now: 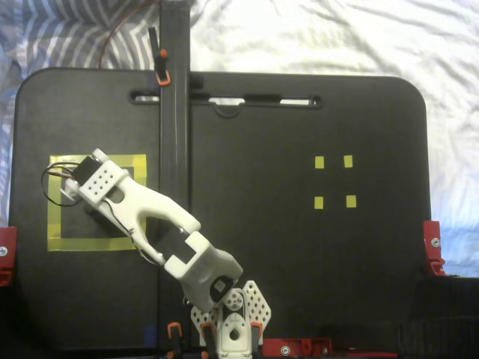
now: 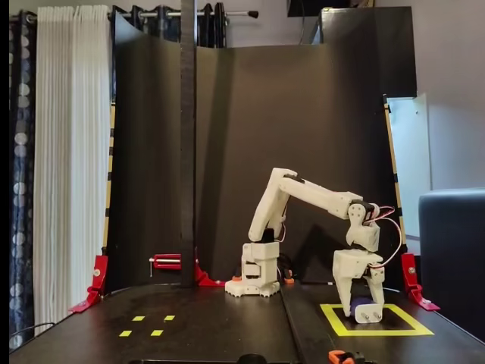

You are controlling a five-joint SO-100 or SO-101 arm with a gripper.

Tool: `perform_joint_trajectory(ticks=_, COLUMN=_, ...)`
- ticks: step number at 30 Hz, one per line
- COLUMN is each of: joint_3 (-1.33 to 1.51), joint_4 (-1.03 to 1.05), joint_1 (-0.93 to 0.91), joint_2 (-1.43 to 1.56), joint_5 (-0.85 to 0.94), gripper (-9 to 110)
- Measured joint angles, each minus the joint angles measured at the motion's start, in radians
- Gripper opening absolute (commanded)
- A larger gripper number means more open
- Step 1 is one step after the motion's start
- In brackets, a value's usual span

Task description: Grasp a block and put it in the designated area.

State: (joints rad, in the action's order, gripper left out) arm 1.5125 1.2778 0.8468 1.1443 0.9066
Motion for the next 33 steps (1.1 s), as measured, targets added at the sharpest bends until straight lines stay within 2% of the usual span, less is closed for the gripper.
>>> perform_joint_trajectory(ticks=7, joint_3=0.0, joint_4=0.005, joint_1=-0.011, joint_2=-0.005, joint_5=0.014, gripper=41)
perform_joint_trajectory(ticks=21, joint_3=0.0, joint_4=0.025, joint_1=-0.011, joint_2=0.006, joint_5=0.012, gripper=42)
perform_joint_trajectory(ticks=33, joint_3=0.0, joint_4=0.218, joint_1=-0.009, joint_2=0.288, joint_5=0.012, gripper=42)
